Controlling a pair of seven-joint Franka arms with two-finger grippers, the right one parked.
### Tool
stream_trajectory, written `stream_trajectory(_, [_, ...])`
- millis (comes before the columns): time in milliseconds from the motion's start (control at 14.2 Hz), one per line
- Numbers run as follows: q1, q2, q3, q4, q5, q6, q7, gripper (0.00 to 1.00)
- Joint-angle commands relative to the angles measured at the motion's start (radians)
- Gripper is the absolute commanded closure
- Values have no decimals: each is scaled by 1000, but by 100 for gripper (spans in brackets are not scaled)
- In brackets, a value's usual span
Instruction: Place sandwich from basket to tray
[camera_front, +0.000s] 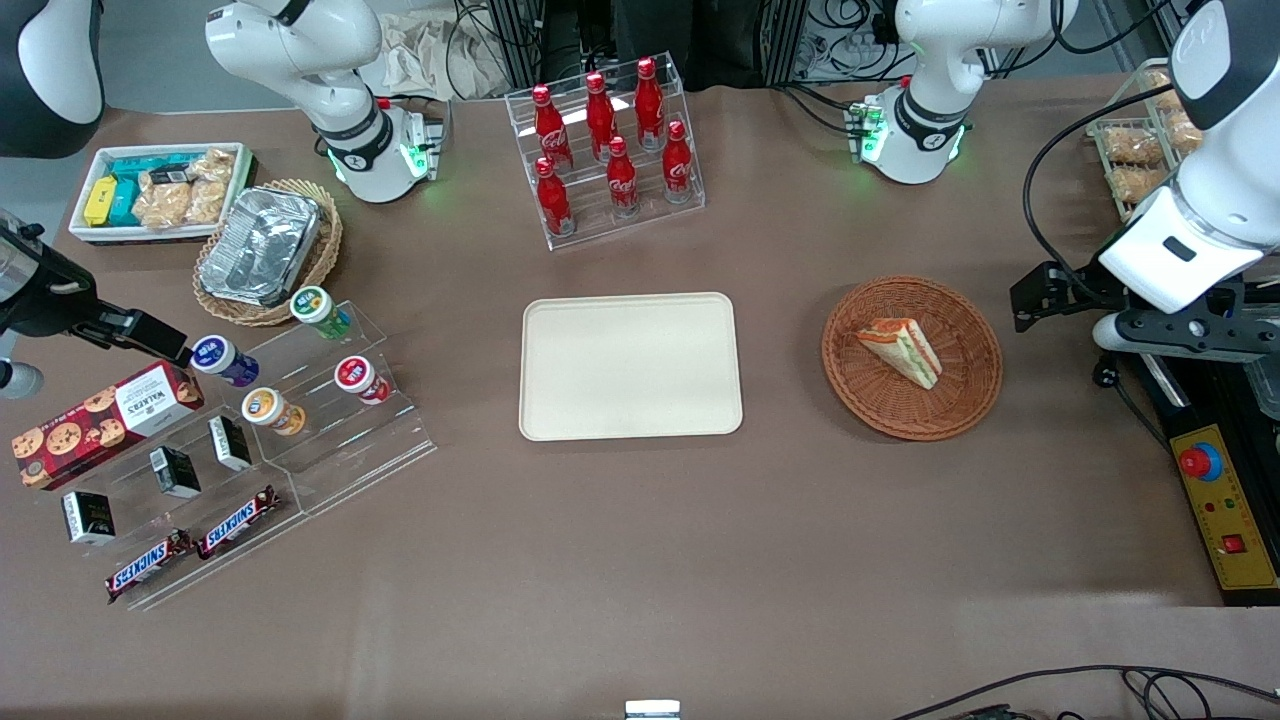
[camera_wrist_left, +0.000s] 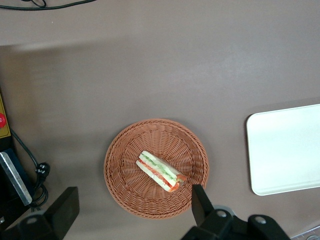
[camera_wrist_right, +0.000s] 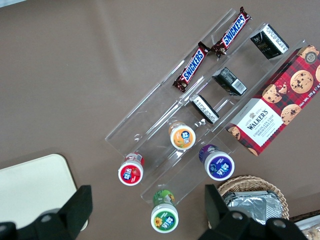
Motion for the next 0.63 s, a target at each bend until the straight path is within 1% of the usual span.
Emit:
stream_trajectory(0, [2,-39,4,-42,4,-15,3,0])
stream_trajectory(141, [4,-46,4,-55,6,-14,15,0])
stream_trajectory(352, [5,-46,7,-53,35,-14,3,0])
stream_trajectory(562, [5,-58,11,-58,29,-15,-31,0])
